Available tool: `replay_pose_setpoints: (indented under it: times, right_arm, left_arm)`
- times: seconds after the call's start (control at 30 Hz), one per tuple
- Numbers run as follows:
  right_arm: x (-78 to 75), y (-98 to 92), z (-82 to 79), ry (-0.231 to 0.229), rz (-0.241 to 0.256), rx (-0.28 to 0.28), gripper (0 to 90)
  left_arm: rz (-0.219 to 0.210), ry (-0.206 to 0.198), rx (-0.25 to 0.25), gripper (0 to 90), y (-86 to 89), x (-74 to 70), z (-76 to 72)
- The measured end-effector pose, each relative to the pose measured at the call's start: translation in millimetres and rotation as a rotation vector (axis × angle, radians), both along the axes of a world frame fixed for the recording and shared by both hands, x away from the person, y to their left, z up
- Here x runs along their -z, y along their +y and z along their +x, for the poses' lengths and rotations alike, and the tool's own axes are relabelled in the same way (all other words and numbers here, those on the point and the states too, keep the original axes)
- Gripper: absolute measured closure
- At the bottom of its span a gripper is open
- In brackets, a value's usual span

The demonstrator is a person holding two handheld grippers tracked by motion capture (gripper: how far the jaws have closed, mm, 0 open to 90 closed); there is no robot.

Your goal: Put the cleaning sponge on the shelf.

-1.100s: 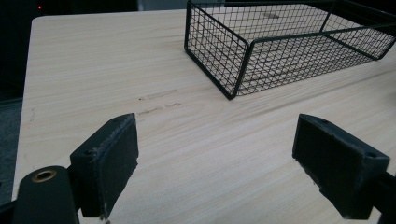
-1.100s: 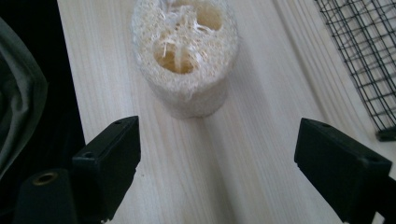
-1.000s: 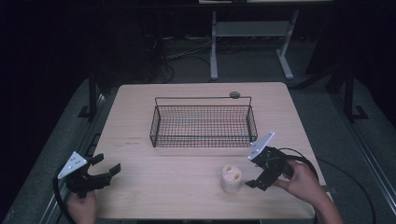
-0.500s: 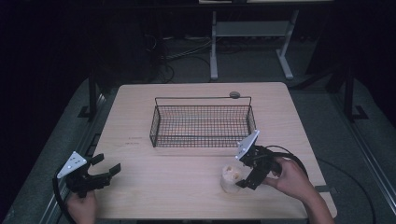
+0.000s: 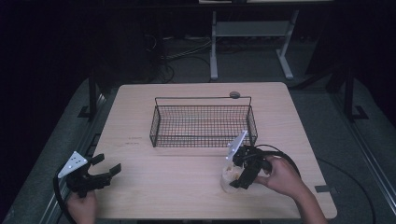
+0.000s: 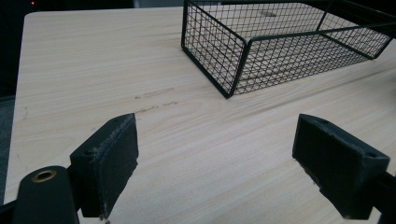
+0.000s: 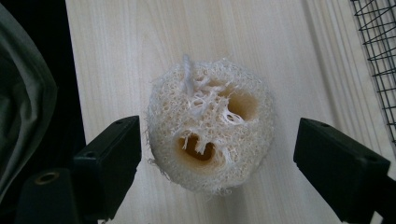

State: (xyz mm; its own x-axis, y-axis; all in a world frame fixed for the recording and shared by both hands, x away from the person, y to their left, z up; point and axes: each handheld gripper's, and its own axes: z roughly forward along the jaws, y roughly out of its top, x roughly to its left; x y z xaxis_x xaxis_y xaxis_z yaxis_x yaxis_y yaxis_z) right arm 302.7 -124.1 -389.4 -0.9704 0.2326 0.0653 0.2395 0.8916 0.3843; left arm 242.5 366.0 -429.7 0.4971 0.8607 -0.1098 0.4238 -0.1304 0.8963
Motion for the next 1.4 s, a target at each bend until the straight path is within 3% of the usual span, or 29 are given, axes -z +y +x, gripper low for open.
replay_pose_setpoints:
  times: [0.33, 0.7, 0.93, 1.4]
  right_arm:
    - [3.8, 5.7, 2.8, 0.015, -0.019, -0.008, 16.3]
    - [4.8, 6.8, 3.3, 0.035, -0.028, -0.022, 27.1]
    - [4.3, 6.5, 3.9, 0.036, -0.029, -0.028, 28.3]
    - [-11.3, 6.8, 7.8, 0.017, -0.022, -0.034, 28.4]
  left_arm:
    - [-0.002, -0.001, -0.005, 13.8, 2.1, -0.1, -0.1]
    - [0.004, 0.002, -0.009, 13.8, 2.7, 0.9, 0.4]
    - [0.009, 0.004, -0.010, 13.8, 1.9, 0.8, 0.3]
    - [0.014, 0.001, -0.013, 13.8, 1.0, 0.1, 0.1]
